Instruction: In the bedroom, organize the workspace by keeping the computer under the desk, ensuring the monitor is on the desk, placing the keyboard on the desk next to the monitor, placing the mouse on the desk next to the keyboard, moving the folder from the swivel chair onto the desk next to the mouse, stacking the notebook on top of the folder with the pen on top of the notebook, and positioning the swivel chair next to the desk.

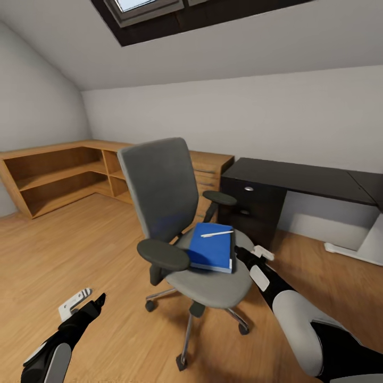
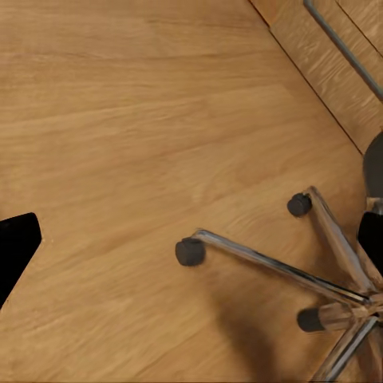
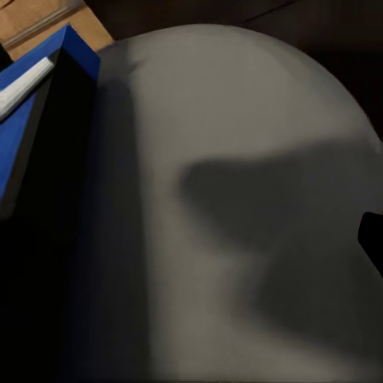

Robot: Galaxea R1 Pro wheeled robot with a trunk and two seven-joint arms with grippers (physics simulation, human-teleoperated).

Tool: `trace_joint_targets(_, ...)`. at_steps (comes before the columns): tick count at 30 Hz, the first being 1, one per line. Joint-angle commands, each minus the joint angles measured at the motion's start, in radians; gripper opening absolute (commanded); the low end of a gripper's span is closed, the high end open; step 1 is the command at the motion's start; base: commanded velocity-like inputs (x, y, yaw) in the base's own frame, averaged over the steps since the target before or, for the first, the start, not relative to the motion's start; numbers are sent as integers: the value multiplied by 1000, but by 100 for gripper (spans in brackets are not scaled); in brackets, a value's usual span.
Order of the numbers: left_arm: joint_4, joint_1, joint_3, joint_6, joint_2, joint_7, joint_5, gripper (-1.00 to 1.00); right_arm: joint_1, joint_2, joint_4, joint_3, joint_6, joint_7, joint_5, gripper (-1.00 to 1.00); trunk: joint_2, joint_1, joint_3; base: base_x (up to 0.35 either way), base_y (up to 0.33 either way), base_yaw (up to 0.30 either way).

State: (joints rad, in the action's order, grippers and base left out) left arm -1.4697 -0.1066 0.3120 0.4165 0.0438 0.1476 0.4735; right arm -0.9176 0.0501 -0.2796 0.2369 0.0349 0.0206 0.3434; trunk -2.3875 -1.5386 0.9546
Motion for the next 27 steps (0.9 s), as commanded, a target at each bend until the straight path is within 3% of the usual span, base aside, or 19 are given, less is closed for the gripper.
trace_joint_targets(1, -1, -1, 1, 5, 1, 6, 11, 100, 0, 1, 77, -4, 3, 1, 17, 100, 0, 0, 2, 1, 0, 242)
trace_joint_targets(12, 3, -1, -4, 6, -1, 7, 11, 100, 0, 1, 77, -4, 3, 0, 17, 100, 0, 0, 9, 0, 0, 229)
trace_joint_targets(16, 17, -1, -60, 6, -2, 10, 10, 100, 0, -1, 76, -4, 3, -1, 19, 100, 0, 0, 10, 0, 0, 36)
trace_joint_targets(27, 23, -1, -63, 5, -4, 9, 9, 100, 0, -1, 77, -4, 3, -1, 18, 100, 0, 0, 10, -57, 0, 0)
